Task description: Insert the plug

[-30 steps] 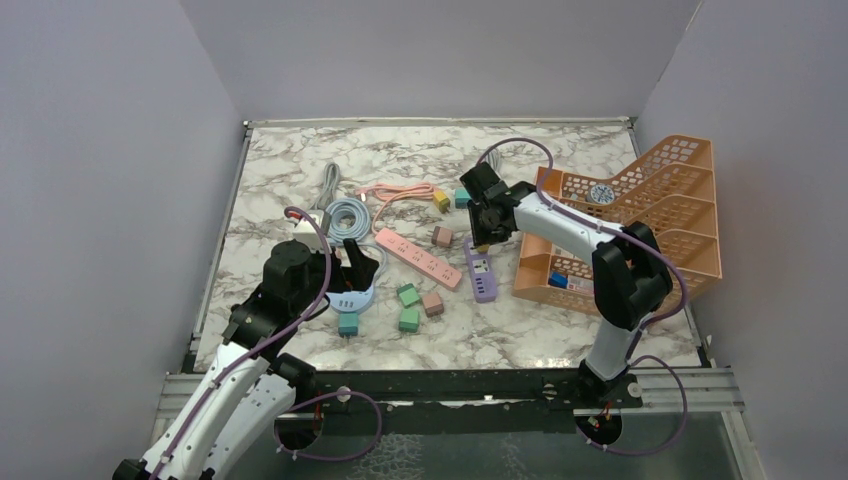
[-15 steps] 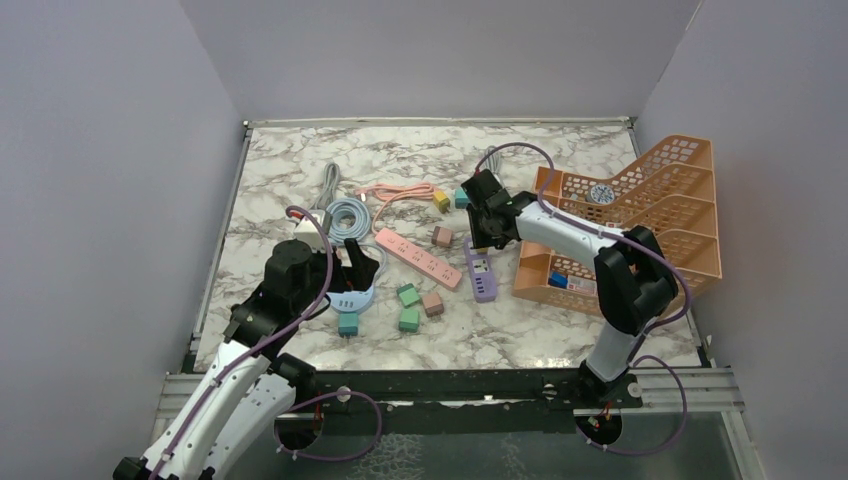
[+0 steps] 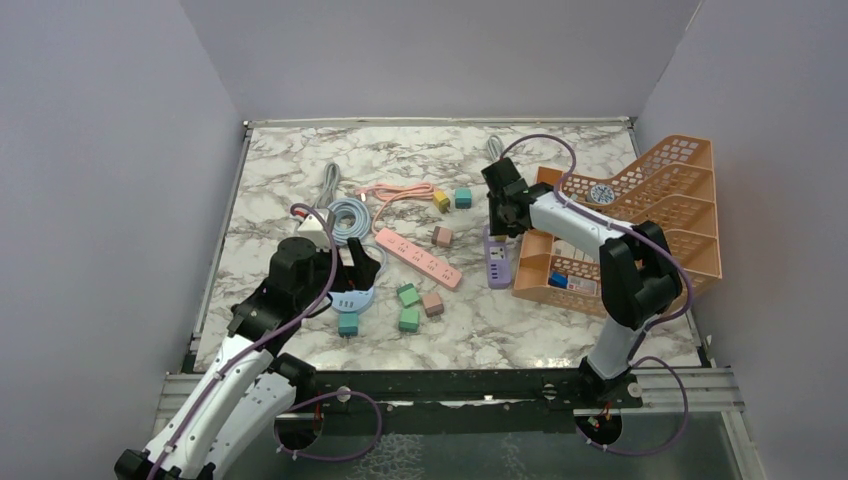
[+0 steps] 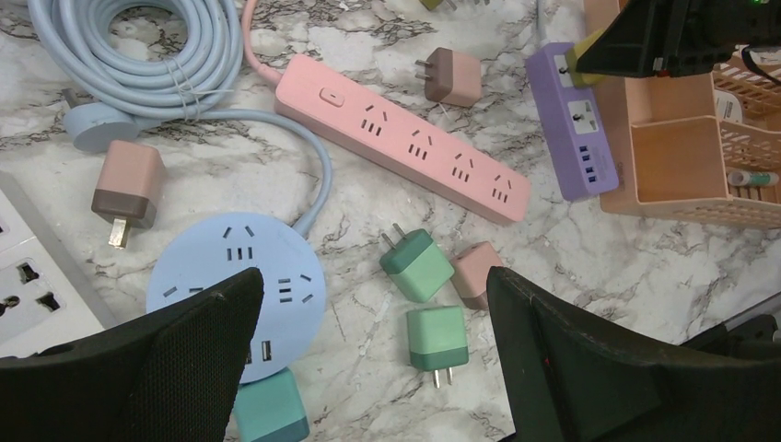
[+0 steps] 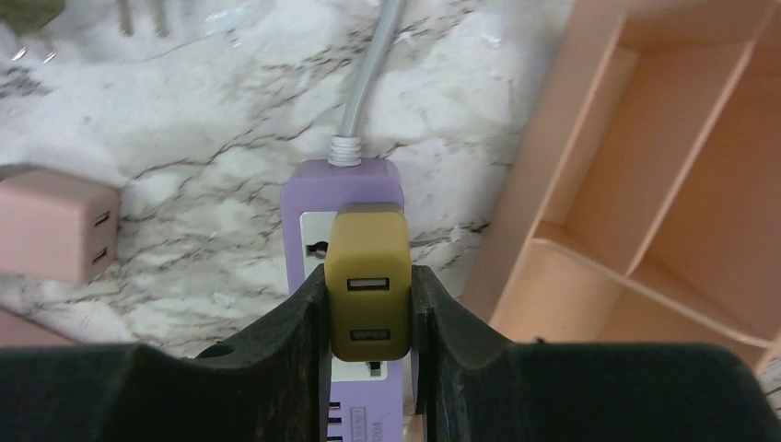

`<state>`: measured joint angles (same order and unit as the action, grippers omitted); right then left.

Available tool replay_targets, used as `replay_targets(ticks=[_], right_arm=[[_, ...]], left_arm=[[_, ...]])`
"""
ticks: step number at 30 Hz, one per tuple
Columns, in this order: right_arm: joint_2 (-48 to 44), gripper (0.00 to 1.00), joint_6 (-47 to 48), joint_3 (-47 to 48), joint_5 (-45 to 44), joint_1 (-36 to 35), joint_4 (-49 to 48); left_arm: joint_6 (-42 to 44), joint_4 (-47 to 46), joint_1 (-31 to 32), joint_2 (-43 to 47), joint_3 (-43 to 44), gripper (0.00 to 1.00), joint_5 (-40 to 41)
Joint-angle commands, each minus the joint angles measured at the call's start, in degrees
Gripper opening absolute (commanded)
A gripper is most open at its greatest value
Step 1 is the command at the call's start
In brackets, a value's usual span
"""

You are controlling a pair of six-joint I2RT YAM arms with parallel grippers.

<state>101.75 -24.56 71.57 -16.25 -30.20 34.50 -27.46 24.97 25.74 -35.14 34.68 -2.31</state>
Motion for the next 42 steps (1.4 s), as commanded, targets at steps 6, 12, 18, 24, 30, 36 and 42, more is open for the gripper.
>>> replay_targets(ticks=[6, 12, 18, 24, 30, 36, 42], right_arm=[[0.48, 0.42, 0.42, 3.34, 4.82, 1.72, 0.76], [-3.08, 0.59, -1.13, 7.88, 0.89, 1.78, 5.91], [-6.85, 0.59, 1.65, 8.35, 7.21, 1.32, 4.81], [-6.59, 0.59, -1.18, 7.16, 12.23, -2.81, 2.06], [-0.48, 0.59, -10.12, 7.35, 15.57, -5.48, -1.48], [7.31, 0.62, -16.15, 12.77, 13.2, -6.88, -0.3], [11.99, 0.68, -16.15, 15.24, 14.09, -6.93, -0.88]], left_arm=[[0.01, -0.91, 0.02, -1.72, 1.35, 0.94, -3.72], [-1.07, -1.73, 0.1, -4.96, 2.73, 0.94, -6.66], [-2.6, -5.09, 0.03, -7.31, 3.49, 0.94, -8.03], [-6.63, -11.81, 0.02, -10.47, 3.83, 0.93, -8.01], [-14.47, -18.16, 0.02, -13.23, 2.82, 0.93, -2.59], [-19.97, -19.73, 0.09, -15.78, 2.09, 0.93, -2.62], [-23.69, -19.04, 0.06, -16.8, 1.9, 0.92, -3.64]])
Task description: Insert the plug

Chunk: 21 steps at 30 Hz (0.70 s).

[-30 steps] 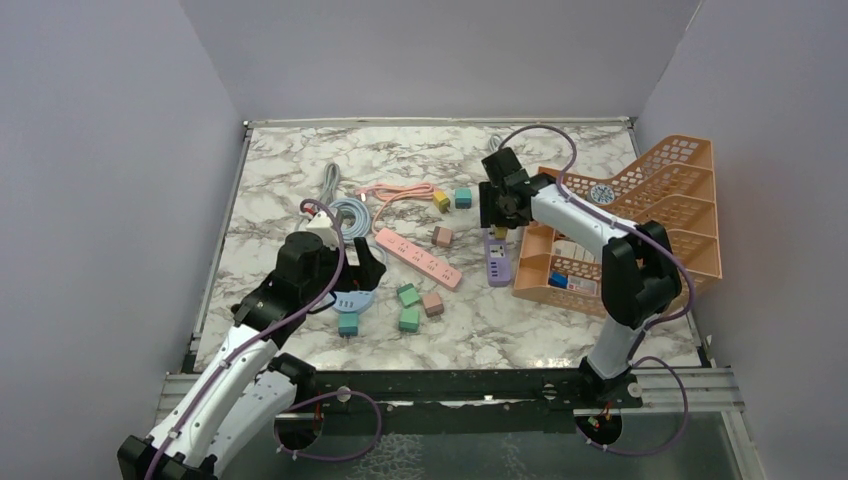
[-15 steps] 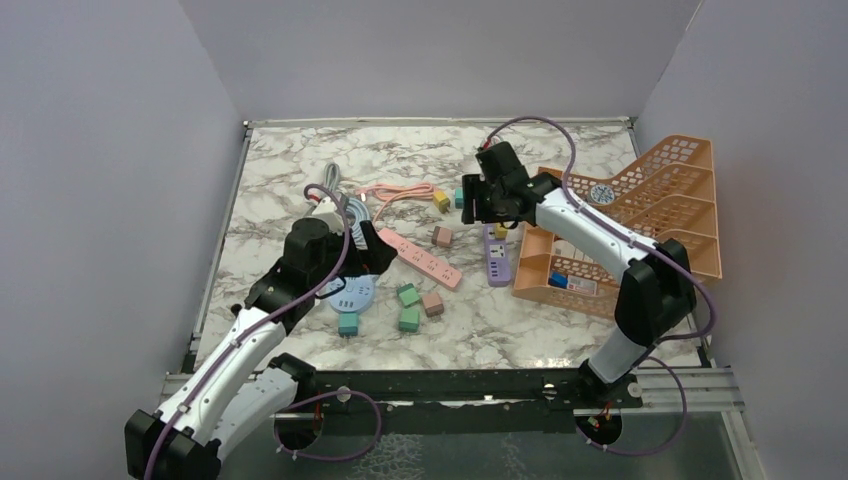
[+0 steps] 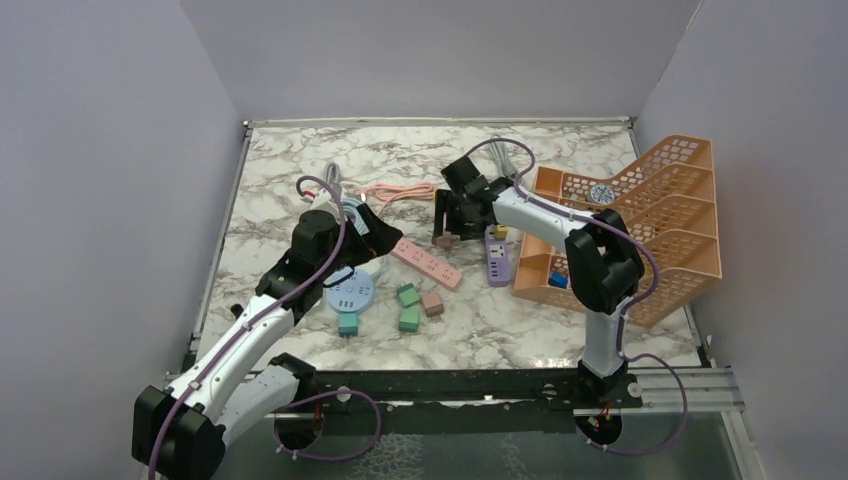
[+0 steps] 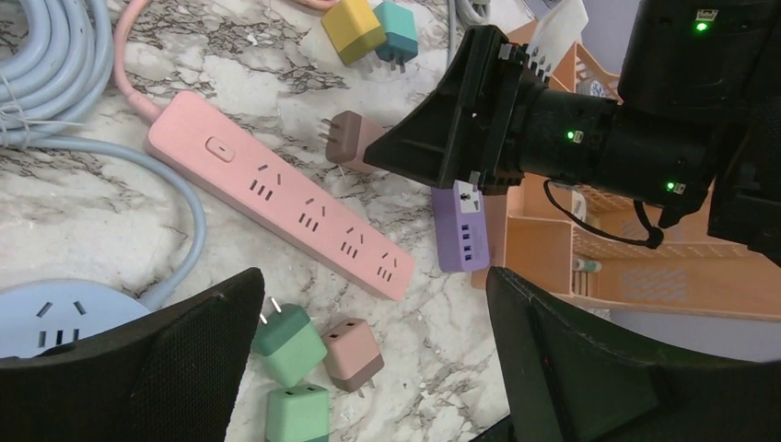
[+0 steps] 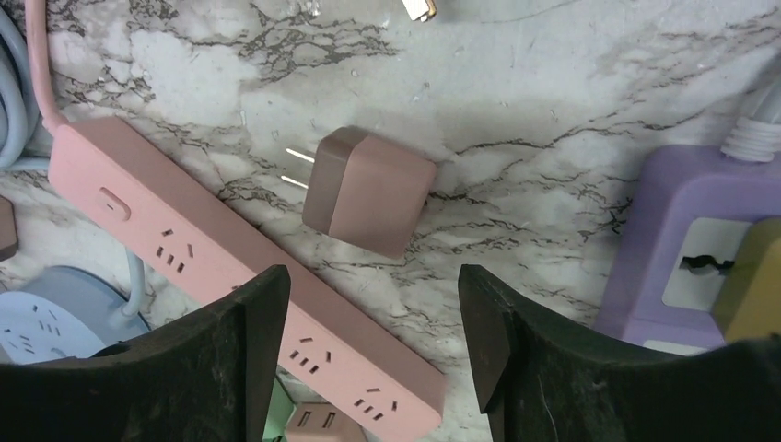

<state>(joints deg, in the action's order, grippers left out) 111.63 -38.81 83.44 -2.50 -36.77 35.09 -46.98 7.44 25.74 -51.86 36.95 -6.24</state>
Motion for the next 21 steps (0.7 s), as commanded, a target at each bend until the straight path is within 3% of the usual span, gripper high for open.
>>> replay_targets(ticks=[1, 7, 14, 21], right_arm=[[2.97, 0.68, -1.69, 3.92, 0.91, -0.35, -1.36], [7.06, 0.68, -1.05, 7.41, 0.09, -0.38, 0.4], [8.93, 0.66, 0.49, 7.05, -1.7, -0.38, 0.14], [9.32, 0.44, 3.8, 6.28, -1.1, -0.36, -2.02]], left_arm=[[-5.56, -0.88, 0.09, -0.04, -0.62, 0.93, 1.09], [-16.38, -1.66, 0.1, 0.59, -5.47, 0.92, 2.7], [-18.0, -2.62, 0.08, -1.56, -5.43, 0.92, -0.09], [-17.64, -3.29, 0.16, -5.13, -3.91, 0.91, -1.43]])
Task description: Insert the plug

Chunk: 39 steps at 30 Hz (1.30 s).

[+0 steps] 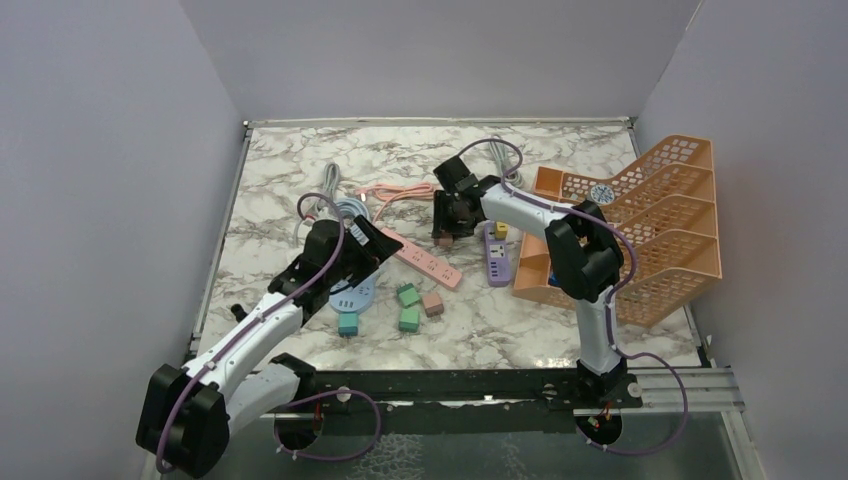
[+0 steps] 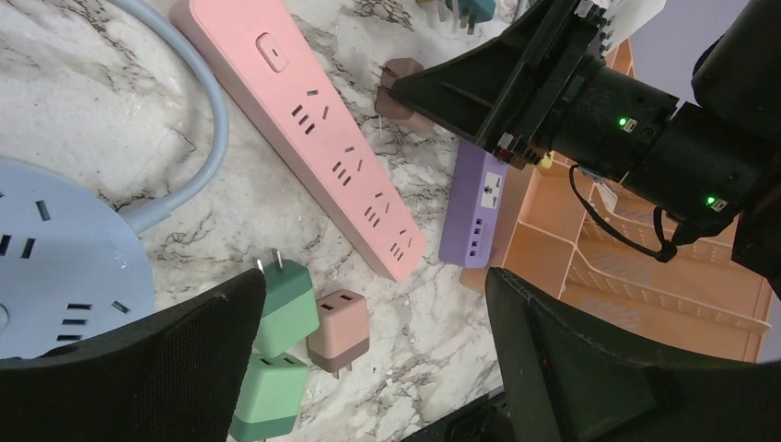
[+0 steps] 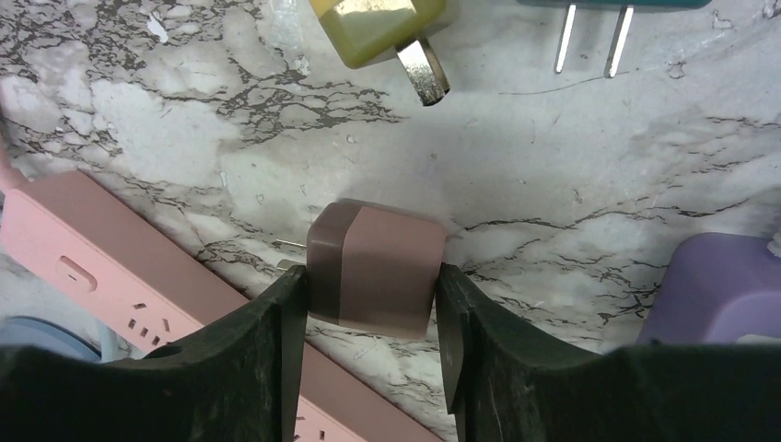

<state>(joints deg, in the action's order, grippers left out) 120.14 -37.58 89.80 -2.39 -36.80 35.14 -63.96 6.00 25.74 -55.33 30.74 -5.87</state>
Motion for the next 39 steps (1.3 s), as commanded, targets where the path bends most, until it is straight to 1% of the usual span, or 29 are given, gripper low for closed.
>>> replay_targets(ticks=[1, 4, 9, 13, 17, 21, 25, 27, 30, 33, 35, 37, 39], right_arm=[[0.54, 0.42, 3.26, -0.28, -0.85, -0.36, -2.55], [-1.02, 0.38, 5.01, -1.01, -0.1, -0.34, -3.76], [-6.3, 0.38, 7.34, -2.78, 2.85, -0.34, -5.18], [-11.48, 0.38, 9.96, -5.32, 10.07, -0.38, -7.2], [-16.67, 0.38, 15.68, -10.12, 18.08, -0.36, -13.87], [-21.08, 0.38, 18.39, -13.29, 23.85, -0.36, -17.58], [-25.88, 0.38, 18.92, -18.38, 28.01, -0.38, -23.78], [-28.52, 0.38, 18.65, -21.07, 29.34, -0.38, -27.04], [-31.7, 0.38, 18.89, -24.35, 31.28, -0.33, -31.72], [-33.42, 0.38, 19.12, -25.41, 31.19, -0.38, -32.31], [-34.44, 0.38, 19.31, -25.99, 31.47, -0.36, -32.38], [-35.41, 0.38, 19.39, -27.2, 31.91, -0.38, -33.84], [-35.87, 0.38, 18.99, -28.06, 32.05, -0.37, -34.66]], left_arm=[[-0.63, -1.88, 0.14, -2.17, 2.44, 0.91, -2.04], [-0.16, -2.27, 0.18, -3.76, 3.11, 0.9, -2.55], [0.01, -4.08, 0.24, -6.24, 5.04, 0.9, -3.47], [1.63, -4.95, 0.21, -8.37, 8.6, 0.9, -4.9], [2.68, -4.45, 0.22, -10.04, 12.86, 0.9, -6.48], [5.0, -1.46, 0.11, -10.78, 16.74, 0.85, -6.51], [7.69, -0.93, 0.13, -9.29, 16.57, 0.83, -5.02], [9.17, -1.87, 0.08, -9.12, 16.03, 0.82, -6.79], [11.42, -3.58, 0.06, -10.25, 15.55, 0.78, -11.47], [11.36, -3.4, -0.39, -11.95, 16.34, 0.76, -16.15], [11.1, -4.54, -0.91, -12.98, 17.84, 0.76, -21.12], [11.38, -2.89, -0.96, -14.09, 19.88, 0.76, -23.21], [10.78, -3.45, -0.95, -14.64, 20.33, 0.7, -24.52]])
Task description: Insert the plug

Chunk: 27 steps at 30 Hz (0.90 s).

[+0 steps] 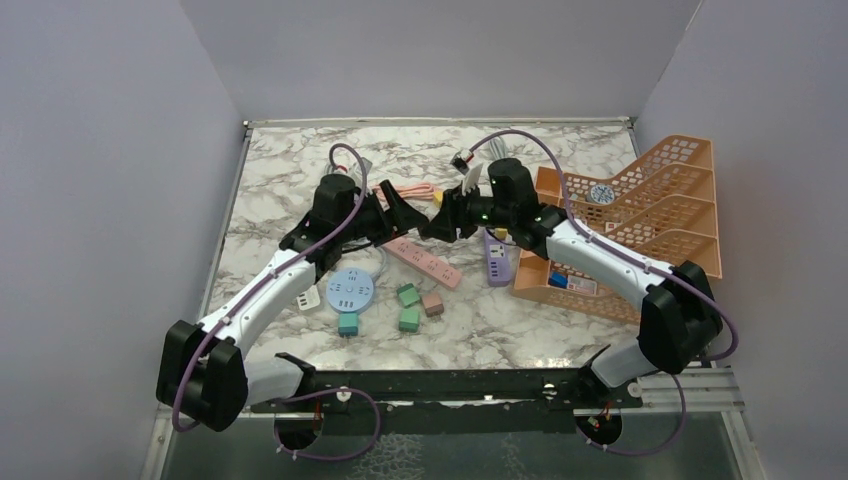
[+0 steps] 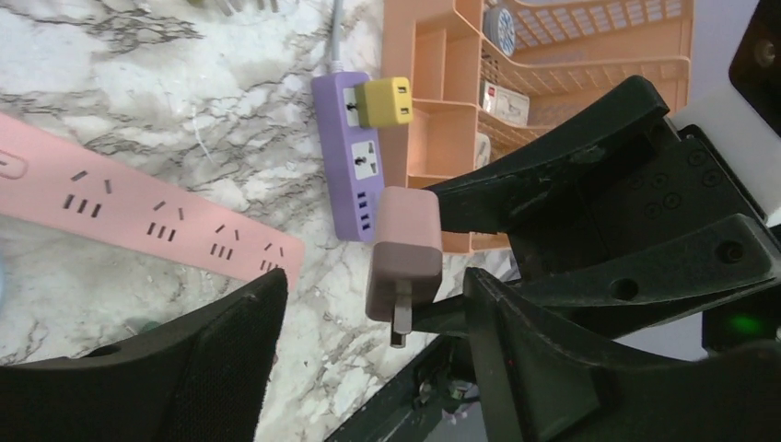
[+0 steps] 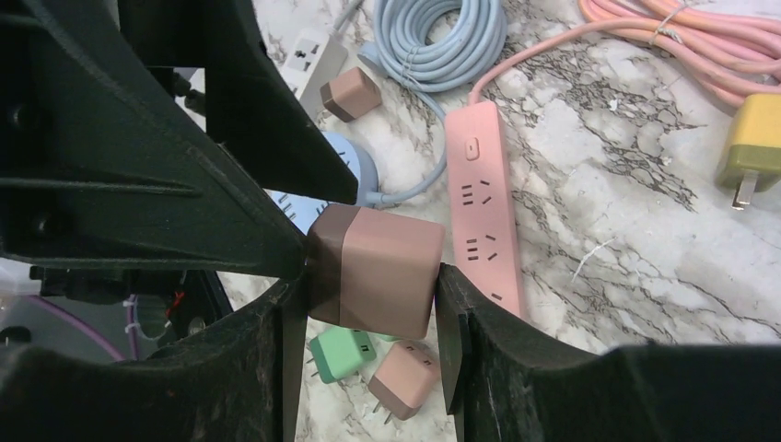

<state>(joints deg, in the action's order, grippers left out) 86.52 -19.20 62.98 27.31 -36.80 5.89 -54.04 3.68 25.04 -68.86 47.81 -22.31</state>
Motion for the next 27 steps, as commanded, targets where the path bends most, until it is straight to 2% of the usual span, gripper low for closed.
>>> replay_targets(ticks=[1, 8, 14, 17, 20, 23, 25, 27], right_arm=[[-2.36, 0.38, 0.2, -1.39, 2.53, -0.36, -5.53], [-2.13, 0.39, -2.11, -2.34, 4.35, -0.34, -8.48], [-1.28, 0.39, -4.75, -2.35, 4.05, -0.37, -9.77], [-1.18, 0.41, -5.67, -2.66, 4.56, -0.37, -10.54], [-1.29, 0.52, -6.88, -2.94, 4.58, -0.36, -10.4], [-2.47, 0.69, -8.01, -3.42, 7.71, -0.05, -9.3], [-4.43, 0.79, -7.85, -3.06, 8.76, 0.1, -5.09], [-6.94, 0.83, -7.68, -3.69, 9.12, 0.34, -1.56]], left_arm=[[0.23, -1.94, -0.26, -1.17, 2.92, 0.66, -9.19], [-0.88, -5.07, -0.3, -1.62, 0.87, 0.41, -15.06], [-0.24, -3.96, -0.25, -2.5, 0.43, 0.41, -18.91], [-0.36, -4.04, -0.28, -2.57, -0.14, 0.34, -19.13], [0.96, -3.65, -0.3, -1.98, -0.02, 0.26, -18.21], [4.9, -2.59, -0.34, -0.93, 0.41, 0.24, -16.45], [7.0, -2.69, -0.5, -0.03, 0.64, 0.24, -16.27], [8.46, -2.98, -0.81, 0.93, 0.66, 0.24, -16.89]])
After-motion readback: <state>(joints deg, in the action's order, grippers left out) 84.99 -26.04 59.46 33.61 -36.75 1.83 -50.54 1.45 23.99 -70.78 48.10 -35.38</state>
